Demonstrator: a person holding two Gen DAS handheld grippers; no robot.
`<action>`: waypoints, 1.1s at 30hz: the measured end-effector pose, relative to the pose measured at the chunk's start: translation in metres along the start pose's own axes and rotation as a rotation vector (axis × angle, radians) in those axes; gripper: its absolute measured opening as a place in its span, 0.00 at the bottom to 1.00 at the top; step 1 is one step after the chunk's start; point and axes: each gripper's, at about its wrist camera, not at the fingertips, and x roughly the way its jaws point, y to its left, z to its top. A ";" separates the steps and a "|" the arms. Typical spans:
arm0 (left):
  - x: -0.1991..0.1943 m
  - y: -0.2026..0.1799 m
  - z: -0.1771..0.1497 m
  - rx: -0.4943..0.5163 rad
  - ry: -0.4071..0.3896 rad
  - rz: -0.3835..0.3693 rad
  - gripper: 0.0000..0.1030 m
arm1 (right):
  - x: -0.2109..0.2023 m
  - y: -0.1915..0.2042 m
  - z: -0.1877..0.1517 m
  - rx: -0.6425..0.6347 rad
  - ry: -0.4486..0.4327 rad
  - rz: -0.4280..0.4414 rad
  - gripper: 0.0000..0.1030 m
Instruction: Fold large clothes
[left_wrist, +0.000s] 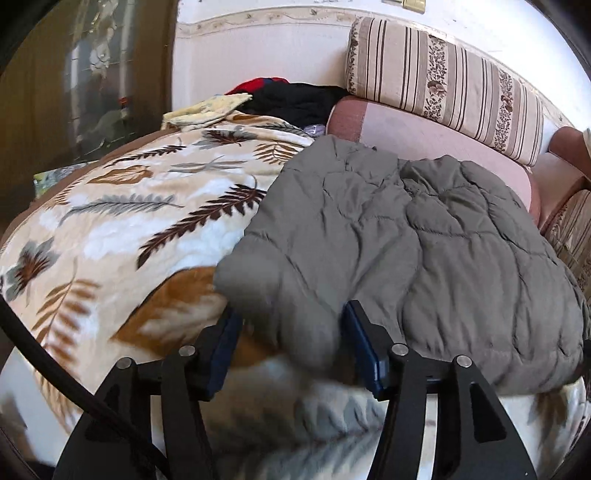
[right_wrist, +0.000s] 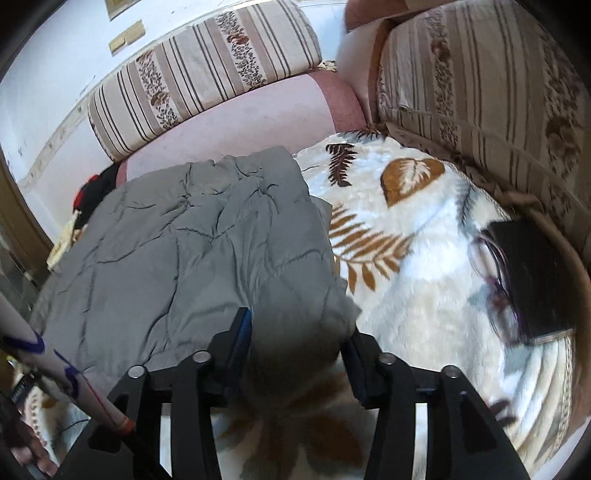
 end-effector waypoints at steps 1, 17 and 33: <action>-0.008 -0.002 -0.004 0.009 -0.007 0.003 0.55 | -0.006 -0.002 -0.004 0.006 -0.001 0.006 0.52; -0.209 -0.114 0.046 0.222 -0.286 -0.285 0.55 | -0.129 0.016 -0.032 -0.056 -0.190 0.178 0.58; -0.285 -0.134 0.124 0.301 -0.361 -0.338 0.70 | -0.182 0.035 0.012 -0.074 -0.299 0.245 0.60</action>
